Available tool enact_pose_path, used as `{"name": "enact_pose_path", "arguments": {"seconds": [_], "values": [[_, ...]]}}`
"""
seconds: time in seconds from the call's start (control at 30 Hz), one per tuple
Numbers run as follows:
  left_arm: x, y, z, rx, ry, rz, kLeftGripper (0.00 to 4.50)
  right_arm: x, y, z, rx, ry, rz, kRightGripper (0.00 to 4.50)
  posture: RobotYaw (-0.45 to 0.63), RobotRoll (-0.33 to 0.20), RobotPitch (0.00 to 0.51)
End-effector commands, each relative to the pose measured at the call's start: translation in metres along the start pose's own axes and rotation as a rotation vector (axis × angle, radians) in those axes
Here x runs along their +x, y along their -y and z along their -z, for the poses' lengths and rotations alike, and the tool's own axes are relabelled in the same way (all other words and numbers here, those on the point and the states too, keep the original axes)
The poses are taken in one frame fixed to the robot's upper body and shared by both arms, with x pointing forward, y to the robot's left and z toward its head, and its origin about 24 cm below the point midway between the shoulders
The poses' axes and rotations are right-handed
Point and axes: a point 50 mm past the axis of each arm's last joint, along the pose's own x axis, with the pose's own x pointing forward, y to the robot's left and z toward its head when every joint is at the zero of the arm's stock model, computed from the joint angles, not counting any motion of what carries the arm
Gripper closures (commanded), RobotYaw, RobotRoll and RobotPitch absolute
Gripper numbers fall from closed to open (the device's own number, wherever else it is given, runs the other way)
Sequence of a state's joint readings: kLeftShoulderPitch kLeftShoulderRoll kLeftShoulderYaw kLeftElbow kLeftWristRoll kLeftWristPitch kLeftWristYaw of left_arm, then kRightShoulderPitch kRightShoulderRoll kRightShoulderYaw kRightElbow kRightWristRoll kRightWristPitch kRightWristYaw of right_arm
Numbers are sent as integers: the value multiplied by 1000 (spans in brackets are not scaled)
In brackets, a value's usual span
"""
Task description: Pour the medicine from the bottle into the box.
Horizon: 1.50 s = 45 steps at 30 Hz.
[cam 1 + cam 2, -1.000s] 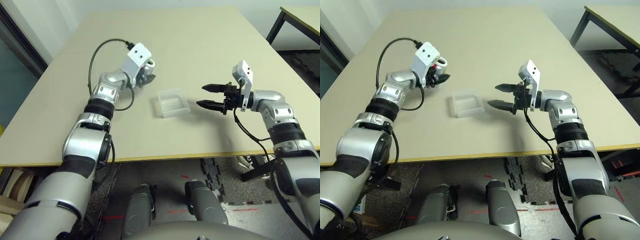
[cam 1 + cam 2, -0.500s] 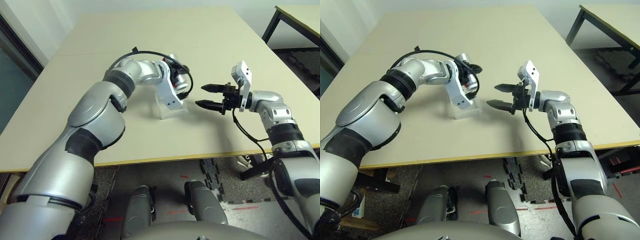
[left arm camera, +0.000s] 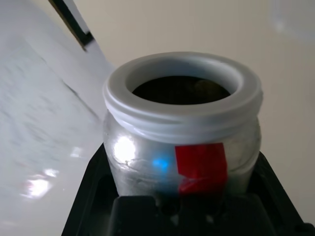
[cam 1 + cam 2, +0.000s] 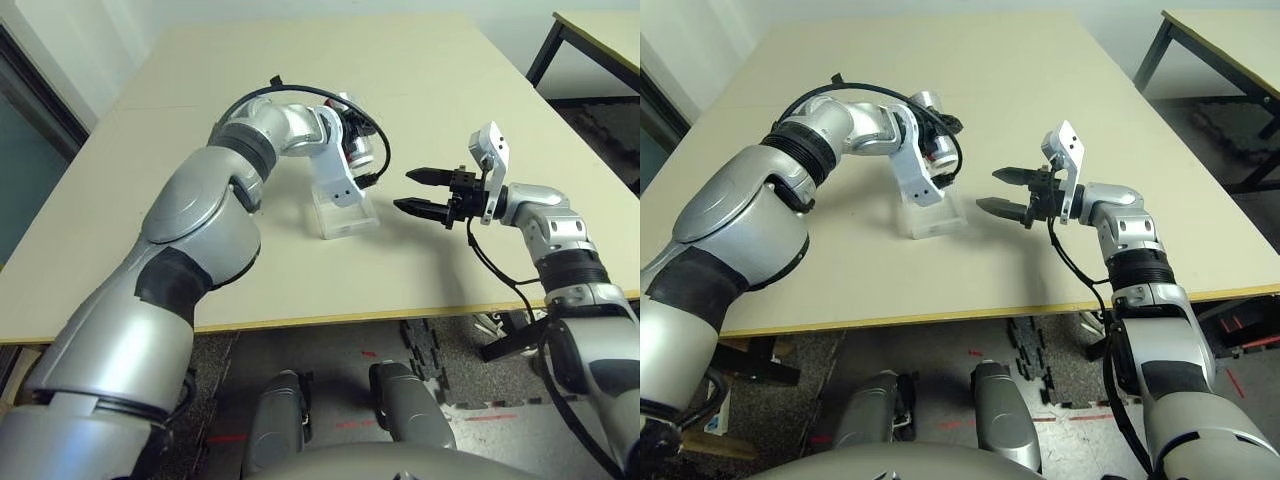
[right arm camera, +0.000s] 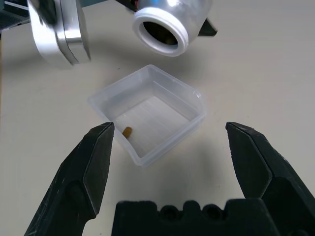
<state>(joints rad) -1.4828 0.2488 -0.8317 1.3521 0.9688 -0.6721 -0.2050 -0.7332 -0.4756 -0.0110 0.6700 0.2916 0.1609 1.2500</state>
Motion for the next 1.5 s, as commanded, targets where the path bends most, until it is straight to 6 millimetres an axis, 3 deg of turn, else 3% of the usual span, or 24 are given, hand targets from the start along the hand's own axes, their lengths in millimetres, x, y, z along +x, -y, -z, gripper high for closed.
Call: {"name": "enact_pose_path", "arguments": {"seconds": [0.03, 0.13, 0.2, 0.33, 0.6, 0.73, 0.9, 1.03, 1.5], "values": [[-7, 12, 13, -505, 11, 10, 1785, -1, -1, -2, -18, -5, -6, 0, -241, 0, 72], [-13, 15, 27, -1015, 62, -89, 1785, -2, -2, 0, -51, -42, -26, 0, -234, 0, 74], [-18, 18, 35, -1261, 92, -160, 1785, -2, -2, 1, -60, -53, -35, 0, -229, 0, 75], [-25, 27, 47, -1560, 112, -268, 1785, -2, -2, 1, -83, -80, -52, 0, -222, 0, 76], [-35, 48, 62, -1958, 123, -487, 1785, 0, -1, 1, -101, -102, -69, 0, -203, 0, 76], [-37, 66, 61, -2056, 127, -559, 1785, 1, -1, 1, -104, -105, -71, 0, -202, 0, 76], [-36, 105, 51, -2069, 54, -598, 1785, 2, -2, 2, -108, -105, -75, 0, -200, 0, 73], [-37, 122, 46, -2074, 19, -636, 1785, 2, -2, 3, -106, -107, -75, 0, -201, 0, 72], [-37, 158, 35, -2094, -114, -633, 1785, -1, -2, 4, -103, -121, -81, 0, -203, 0, 75]]}}
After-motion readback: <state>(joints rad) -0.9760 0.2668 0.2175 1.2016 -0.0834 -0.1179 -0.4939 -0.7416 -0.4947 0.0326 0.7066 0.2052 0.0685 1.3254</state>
